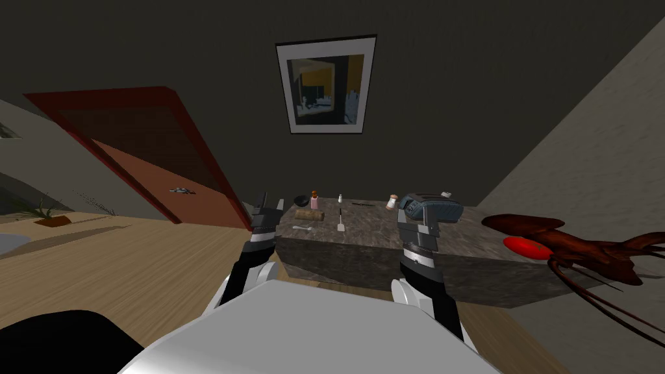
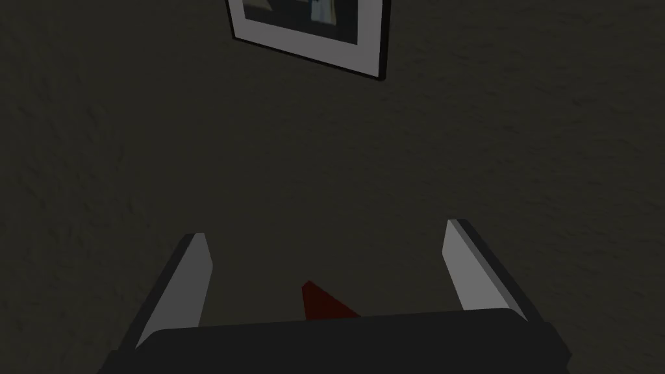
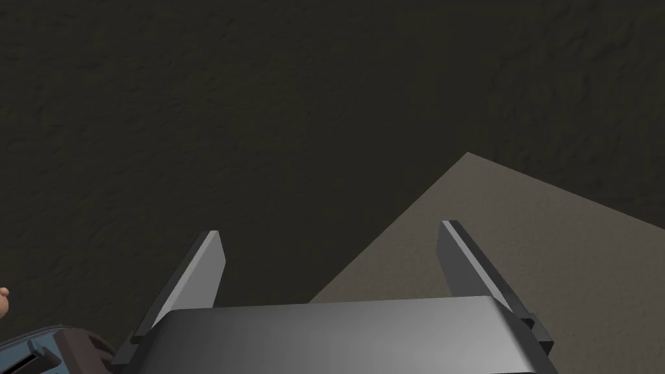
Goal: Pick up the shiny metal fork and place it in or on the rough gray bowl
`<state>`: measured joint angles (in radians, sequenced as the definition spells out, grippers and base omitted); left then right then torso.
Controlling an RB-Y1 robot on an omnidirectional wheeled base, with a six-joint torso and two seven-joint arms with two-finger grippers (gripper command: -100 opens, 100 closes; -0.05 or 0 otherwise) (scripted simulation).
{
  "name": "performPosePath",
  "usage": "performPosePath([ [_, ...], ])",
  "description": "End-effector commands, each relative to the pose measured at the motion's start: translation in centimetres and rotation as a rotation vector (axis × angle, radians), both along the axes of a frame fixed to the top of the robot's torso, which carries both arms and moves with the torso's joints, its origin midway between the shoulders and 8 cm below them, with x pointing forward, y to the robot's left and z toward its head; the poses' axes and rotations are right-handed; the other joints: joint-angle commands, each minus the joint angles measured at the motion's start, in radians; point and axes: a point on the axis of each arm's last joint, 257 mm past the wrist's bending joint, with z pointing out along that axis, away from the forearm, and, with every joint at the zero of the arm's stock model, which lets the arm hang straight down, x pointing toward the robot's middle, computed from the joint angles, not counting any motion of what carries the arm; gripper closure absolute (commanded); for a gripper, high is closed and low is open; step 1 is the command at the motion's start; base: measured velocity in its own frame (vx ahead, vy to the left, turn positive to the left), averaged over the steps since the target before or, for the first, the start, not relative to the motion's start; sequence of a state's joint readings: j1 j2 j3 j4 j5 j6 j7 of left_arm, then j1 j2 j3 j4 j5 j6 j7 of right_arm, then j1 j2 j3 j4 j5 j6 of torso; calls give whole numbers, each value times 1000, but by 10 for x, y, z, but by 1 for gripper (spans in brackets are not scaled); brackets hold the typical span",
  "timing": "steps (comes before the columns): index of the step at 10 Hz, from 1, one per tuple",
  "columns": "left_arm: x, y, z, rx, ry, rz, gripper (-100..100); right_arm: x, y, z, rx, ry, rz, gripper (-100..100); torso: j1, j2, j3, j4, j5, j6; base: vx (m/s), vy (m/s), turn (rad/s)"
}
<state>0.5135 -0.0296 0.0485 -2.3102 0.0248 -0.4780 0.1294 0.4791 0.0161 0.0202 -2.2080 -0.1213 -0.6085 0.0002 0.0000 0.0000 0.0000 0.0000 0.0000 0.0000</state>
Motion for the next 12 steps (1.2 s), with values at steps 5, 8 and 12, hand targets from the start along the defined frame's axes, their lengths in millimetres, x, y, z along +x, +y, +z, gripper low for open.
performPosePath([
  [5, 27, -7, -19, 114, 133, -42, -100, 0, 0, 0, 0, 0, 0, 0, 3, 4, 2, 1, 1, 0, -42, 36, -60],
  [8, 37, -4, -29, 126, 189, -39, -100, 0, 0, 0, 0, 0, 0, 0, 3, 3, 2, 1, 1, 0, -40, 36, -44],
  [12, 53, 2, -46, 148, 282, -26, -100, 0, 0, 0, 0, 0, 0, 0, 3, 3, 2, 1, 1, 0, -39, 39, -59],
])
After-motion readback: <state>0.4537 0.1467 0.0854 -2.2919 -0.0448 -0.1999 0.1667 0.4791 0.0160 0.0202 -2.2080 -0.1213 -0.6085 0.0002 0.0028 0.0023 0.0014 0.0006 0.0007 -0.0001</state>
